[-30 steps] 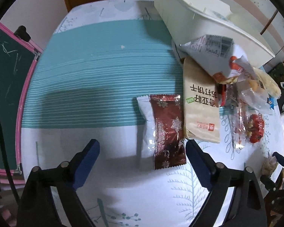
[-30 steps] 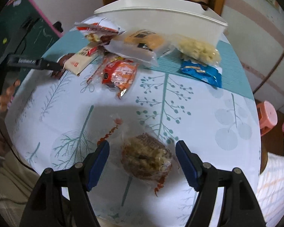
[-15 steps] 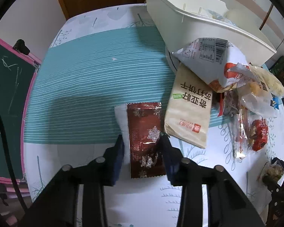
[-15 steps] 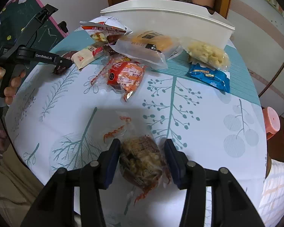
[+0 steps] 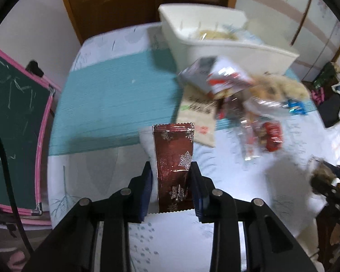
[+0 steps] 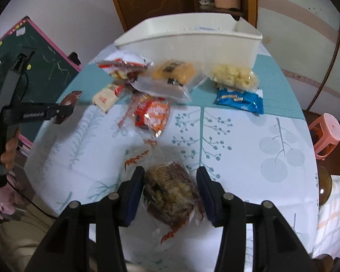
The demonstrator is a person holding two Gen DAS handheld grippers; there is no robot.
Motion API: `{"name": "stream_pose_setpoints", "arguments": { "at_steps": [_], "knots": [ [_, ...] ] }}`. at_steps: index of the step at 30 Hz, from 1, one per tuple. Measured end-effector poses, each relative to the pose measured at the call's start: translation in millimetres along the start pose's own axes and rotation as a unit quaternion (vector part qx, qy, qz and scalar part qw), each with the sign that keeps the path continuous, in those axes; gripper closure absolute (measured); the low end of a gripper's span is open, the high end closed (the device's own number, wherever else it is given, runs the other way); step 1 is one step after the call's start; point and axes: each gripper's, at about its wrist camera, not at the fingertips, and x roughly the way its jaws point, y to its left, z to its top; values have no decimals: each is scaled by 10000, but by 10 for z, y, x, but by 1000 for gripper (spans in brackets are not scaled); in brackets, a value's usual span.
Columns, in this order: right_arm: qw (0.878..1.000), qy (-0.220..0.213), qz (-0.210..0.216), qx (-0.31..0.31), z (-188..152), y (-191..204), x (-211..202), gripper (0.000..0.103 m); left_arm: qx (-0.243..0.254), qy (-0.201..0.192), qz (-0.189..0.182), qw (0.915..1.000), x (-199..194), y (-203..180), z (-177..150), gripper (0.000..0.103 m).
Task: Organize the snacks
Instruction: 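Grasp the red foil packet with left tool while right tool grasps nut bag, then carry both packets over the white basket and release them inside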
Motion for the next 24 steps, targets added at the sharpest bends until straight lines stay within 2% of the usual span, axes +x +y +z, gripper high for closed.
{"name": "stream_pose_setpoints", "arguments": {
  "at_steps": [5,11,17,24],
  "knots": [
    [9996,-245,120,30,135,66,-167,56,200,-538,-176,9982,-530,-220,86,74],
    [9972,-738,99,40,464,179,-481,55,569,-1238,-308,9902,-1080,-502,259,74],
    [9868,-1596,-195,179,1085,134,-1013,55,765,-1799,-407,9799,-1577,-682,593,74],
    [9682,-2466,-341,246,1877,155,-1604,55,669,-2327,-307,9697,-2031,-736,1142,73]
  ]
}}
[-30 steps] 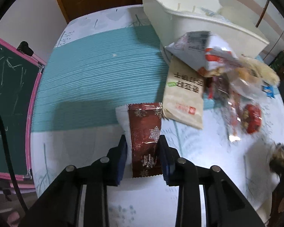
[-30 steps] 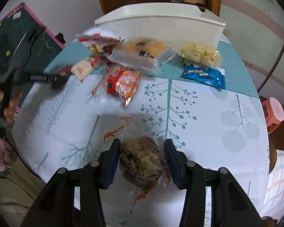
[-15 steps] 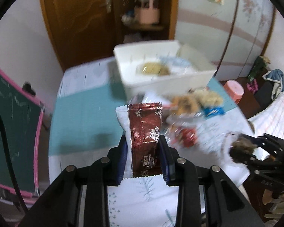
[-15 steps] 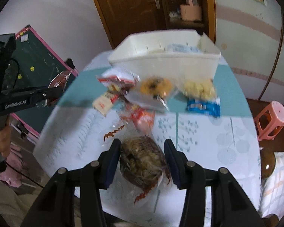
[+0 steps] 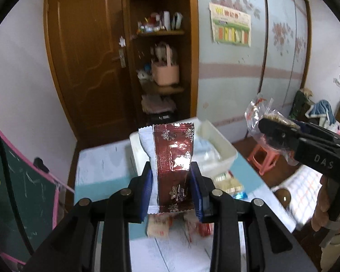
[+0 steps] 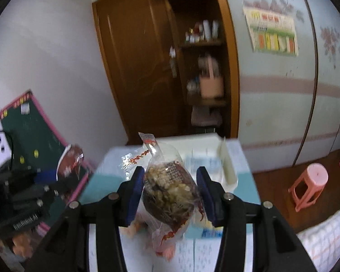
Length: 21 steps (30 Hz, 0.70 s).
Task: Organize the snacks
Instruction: 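Carry both packets over the white basket and release them inside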
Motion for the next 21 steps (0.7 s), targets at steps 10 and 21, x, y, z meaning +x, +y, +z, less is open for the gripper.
{"name": "stream_pose_setpoints", "arguments": {
  "at_steps": [10,21],
  "knots": [
    [9991,-271,-190,246,838,-11,305,55,-359,-166,169,9991,411,239,941,73],
    [9969,402,-397,541,893,-152,1262,55,-451,788,264,9955,1649,270,936,73]
  ]
}}
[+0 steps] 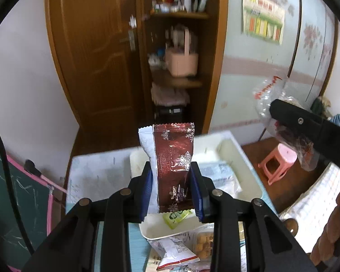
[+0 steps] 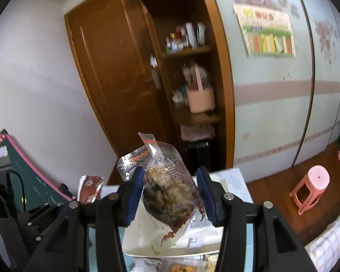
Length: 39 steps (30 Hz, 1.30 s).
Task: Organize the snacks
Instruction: 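Carry both packets over the white basket and release them inside, then withdraw both open tools from the basket back toward the remaining snacks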
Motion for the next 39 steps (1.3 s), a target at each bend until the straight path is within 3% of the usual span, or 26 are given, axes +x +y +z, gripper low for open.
{"name": "stream_pose_setpoints", "arguments": {
  "at_steps": [7,9,10,11,12,16,18,39],
  "knots": [
    [9962,830,-239,-66,-347,-115,646,54,148,533,177,9983,621,-86,-180,71],
    [9944,1039,-168,53,-427,-181,761,53,224,573,265,9978,689,-111,-221,57],
    [9936,1118,-120,130,-458,-211,797,53,265,593,309,9974,725,-126,-229,27],
    [9929,1169,-80,204,-472,-229,824,53,285,573,350,9973,740,-144,-239,4],
    [9924,1195,-48,271,-492,-245,826,53,298,494,383,9976,719,-148,-251,2],
    [9940,1042,-174,272,-475,-250,731,38,392,354,456,9976,634,-168,-276,2],
    [9949,946,-144,303,-455,-239,643,36,359,345,444,9978,583,-170,-286,2],
    [9991,396,-106,69,-594,80,-365,36,-35,-103,117,9999,-568,-53,-526,2]
  ]
}}
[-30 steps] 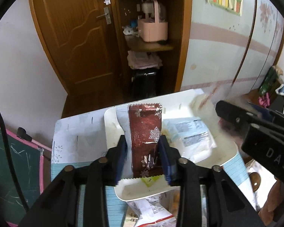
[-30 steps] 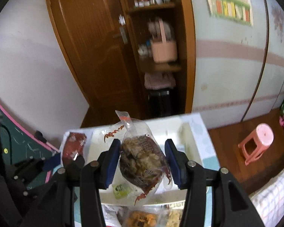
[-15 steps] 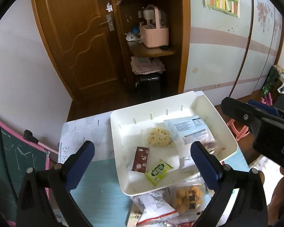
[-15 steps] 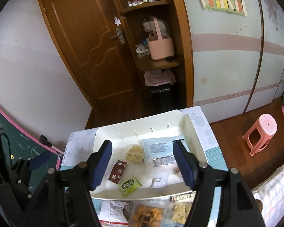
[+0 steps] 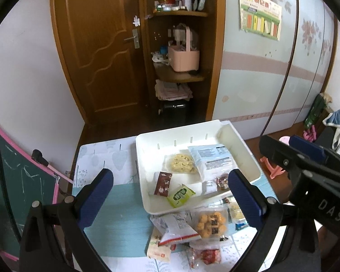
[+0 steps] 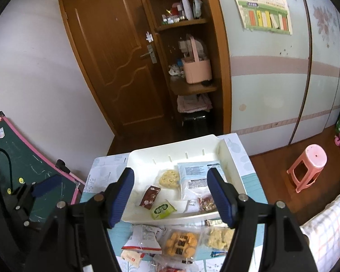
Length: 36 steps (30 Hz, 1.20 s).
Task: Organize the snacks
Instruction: 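Withdraw both open tools from the basket back toward the remaining snacks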
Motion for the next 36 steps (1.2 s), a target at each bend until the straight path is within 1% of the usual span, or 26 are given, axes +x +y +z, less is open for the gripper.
{"name": "stream_pose_setpoints", "arguments": {
  "at_steps": [5,11,16,18,23,29,32,36],
  "knots": [
    [9999,-117,74,-50,-95,80,-272,36,-36,-165,-28,9999,-352,68,-125,2],
    [9993,-323,125,-128,-259,142,-634,35,48,-358,-68,9993,-696,111,-372,2],
    [9984,-534,29,-203,-434,150,-853,28,78,-408,-184,9990,-840,108,-613,2],
    [9979,-589,-10,-265,-526,151,-914,27,90,-461,-167,9988,-887,98,-721,2],
    [9973,-602,-123,-411,-702,162,-945,26,182,-511,-219,9983,-916,58,-935,2],
    [9970,-574,-132,-503,-925,150,-916,26,451,-521,-95,9976,-848,-30,-1163,2],
    [9971,-530,-128,-523,-1039,117,-862,26,545,-405,-85,9977,-758,-59,-1268,2],
    [9982,-354,-160,-459,-1171,40,-743,26,617,-245,-32,9978,-613,-60,-1381,2]
  ]
}}
